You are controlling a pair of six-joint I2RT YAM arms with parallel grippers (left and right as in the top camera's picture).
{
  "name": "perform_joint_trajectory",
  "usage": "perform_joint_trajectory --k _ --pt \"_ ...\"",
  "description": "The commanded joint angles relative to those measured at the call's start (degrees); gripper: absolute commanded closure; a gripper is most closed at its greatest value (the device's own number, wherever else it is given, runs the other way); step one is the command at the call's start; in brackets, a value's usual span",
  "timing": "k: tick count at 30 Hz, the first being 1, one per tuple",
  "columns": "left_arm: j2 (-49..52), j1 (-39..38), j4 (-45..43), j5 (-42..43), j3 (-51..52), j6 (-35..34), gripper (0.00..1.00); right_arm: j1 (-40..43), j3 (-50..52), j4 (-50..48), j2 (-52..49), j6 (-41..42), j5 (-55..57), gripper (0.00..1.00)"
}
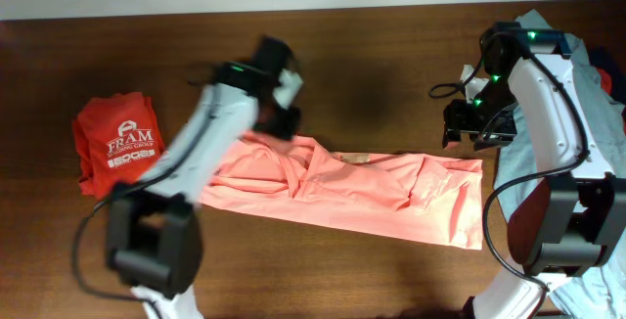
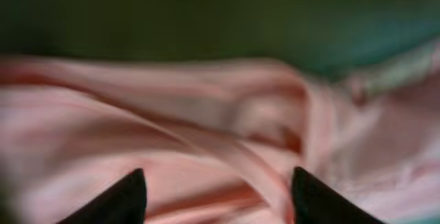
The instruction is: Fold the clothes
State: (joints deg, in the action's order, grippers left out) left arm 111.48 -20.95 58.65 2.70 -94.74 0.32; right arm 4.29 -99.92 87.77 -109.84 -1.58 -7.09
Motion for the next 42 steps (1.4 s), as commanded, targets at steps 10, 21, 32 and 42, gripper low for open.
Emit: perform_joint_trajectory --k 10,21,32,42 --pt "9.8 14.8 -3.5 -1.5 -1.1 0.6 0.34 -0.2 -0.4 0.0 0.4 -0.1 0.2 0.37" --pt "12.5 15.4 -10.9 -3.8 -1.0 0.6 0.41 -0.2 -0.4 0.1 0.4 -0.1 0.2 0.36" --pt "14.9 15.5 -11.5 -4.5 -1.6 1.2 0.85 -0.2 -0.4 0.1 0.4 -0.1 0.3 0.37" --pt "13.4 16.0 -2.3 -14.5 -8.4 -0.6 0.99 -0.2 -0.4 0.1 0.4 -0.1 0.3 0.37"
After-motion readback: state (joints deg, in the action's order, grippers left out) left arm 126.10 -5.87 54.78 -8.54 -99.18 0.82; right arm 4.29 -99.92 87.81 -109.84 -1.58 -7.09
